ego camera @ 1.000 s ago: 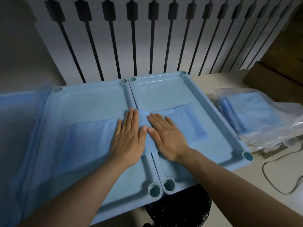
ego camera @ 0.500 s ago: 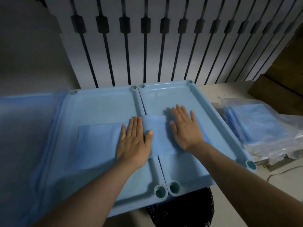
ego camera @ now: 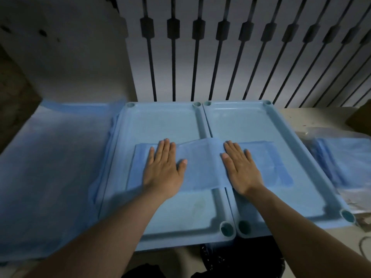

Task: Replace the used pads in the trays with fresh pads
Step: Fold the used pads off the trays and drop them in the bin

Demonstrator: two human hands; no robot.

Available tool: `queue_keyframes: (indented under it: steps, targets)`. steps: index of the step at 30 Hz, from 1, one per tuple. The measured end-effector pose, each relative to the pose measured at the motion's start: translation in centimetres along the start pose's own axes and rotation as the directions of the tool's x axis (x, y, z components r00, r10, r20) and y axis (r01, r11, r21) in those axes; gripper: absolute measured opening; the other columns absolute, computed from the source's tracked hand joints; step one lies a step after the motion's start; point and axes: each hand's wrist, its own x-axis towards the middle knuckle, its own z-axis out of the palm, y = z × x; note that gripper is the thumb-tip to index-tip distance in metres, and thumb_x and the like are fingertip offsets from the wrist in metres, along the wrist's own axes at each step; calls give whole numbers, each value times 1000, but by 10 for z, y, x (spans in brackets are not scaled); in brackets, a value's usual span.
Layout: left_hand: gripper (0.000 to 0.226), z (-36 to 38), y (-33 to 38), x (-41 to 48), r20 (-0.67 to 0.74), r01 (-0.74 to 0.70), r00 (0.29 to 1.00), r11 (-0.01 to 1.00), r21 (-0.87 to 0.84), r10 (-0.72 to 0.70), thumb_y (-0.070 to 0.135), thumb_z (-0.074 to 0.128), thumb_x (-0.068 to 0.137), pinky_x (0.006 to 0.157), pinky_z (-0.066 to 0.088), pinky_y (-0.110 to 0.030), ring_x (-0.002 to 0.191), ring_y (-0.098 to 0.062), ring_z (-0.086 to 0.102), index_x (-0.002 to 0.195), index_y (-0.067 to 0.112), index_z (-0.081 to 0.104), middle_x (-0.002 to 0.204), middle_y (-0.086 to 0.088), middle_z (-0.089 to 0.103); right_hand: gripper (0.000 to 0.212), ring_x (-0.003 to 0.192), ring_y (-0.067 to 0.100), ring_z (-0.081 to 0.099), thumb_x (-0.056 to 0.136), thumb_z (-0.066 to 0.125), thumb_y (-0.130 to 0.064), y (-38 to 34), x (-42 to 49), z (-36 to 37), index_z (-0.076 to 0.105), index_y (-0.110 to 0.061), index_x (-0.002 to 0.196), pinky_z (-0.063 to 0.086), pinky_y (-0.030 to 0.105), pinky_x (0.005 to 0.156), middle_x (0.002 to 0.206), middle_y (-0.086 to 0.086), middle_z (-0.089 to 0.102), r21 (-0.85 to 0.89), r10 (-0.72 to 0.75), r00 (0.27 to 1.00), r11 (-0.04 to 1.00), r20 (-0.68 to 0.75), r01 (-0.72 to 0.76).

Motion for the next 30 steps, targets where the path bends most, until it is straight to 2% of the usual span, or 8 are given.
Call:
queue_keyframes:
  steps: [5, 11, 15, 18, 22, 23, 26, 30]
  targets:
    - [72, -2, -51, -6, -27, 105, 994, 993, 52, -104, 55, 7, 97, 120, -8, -38, 148, -16, -14, 154, 12, -5, 161, -5, -12, 53, 146, 1, -7, 104, 13, -41, 0, -1, 0, 8, -25, 154, -9, 31, 120, 161, -11, 3, 13, 6, 1000, 1000, -3, -6]
    - [71, -12, -48, -7, -15, 156, 988, 979, 133, -155, 51, 6, 98, 120, -9, -42, 148, -21, -13, 152, 6, -7, 161, -10, -13, 54, 146, 0, -9, 103, 10, -43, -1, -1, 1, 6, -26, 155, -10, 31, 120, 161, -12, 0, -4, 6, 1000, 1000, 0, -6]
    - [68, -23, -7, -6, -107, -16, 994, 998, 58, 22, 49, 1, 98, 119, -12, -42, 147, -19, -19, 151, 9, -12, 159, -7, -18, 55, 146, 0, -10, 103, 8, -45, -2, -2, 0, 5, -25, 154, -10, 31, 120, 161, -12, -1, -7, 3, 1000, 1000, -3, -3]
    - [69, -12, 33, 0, -63, -164, 984, 986, 1, 164, 53, -1, 97, 119, -13, -39, 145, -15, -22, 151, 12, -14, 159, -3, -20, 62, 146, 1, -9, 98, 4, -50, -4, -2, -1, 6, -24, 154, -11, 32, 120, 162, -10, 0, 1, 1, 1000, 1000, -5, -1]
    - [96, 11, 43, 6, -46, -165, 985, 986, 9, 165, 65, -33, 74, 120, -10, -39, 147, -12, -16, 152, 14, -9, 161, 0, -12, 87, 147, 4, -9, 81, -14, -68, 12, -9, -5, 2, -25, 154, -11, 32, 120, 162, -11, -2, -101, -25, 1000, 995, -16, 23]
    - [103, 13, 41, 6, -44, -175, 983, 984, 20, 176, 65, -39, 68, 120, -10, -39, 147, -12, -15, 153, 14, -9, 161, 0, -12, 85, 147, 4, -10, 82, -12, -68, 22, -10, -9, 2, -25, 155, -11, 33, 120, 162, -11, -3, -141, -2, 1000, 990, -16, -1]
    - [95, 13, 37, 5, -34, -187, 982, 982, 3, 187, 65, -30, 74, 120, -10, -38, 146, -11, -17, 153, 15, -9, 161, 1, -14, 64, 148, 8, -13, 99, 7, -55, 59, -12, -22, -2, -24, 155, -11, 35, 120, 162, -8, -9, -228, 132, 991, 965, -16, -132]
    - [88, 12, 38, 4, -28, -181, 983, 983, 20, 182, 60, -24, 78, 120, -9, -39, 146, -10, -19, 153, 16, -10, 161, 1, -14, 63, 148, 12, -14, 101, 8, -51, 87, -19, -40, -4, -21, 155, -11, 38, 120, 162, -4, -11, -229, 247, 969, 942, -18, -245]
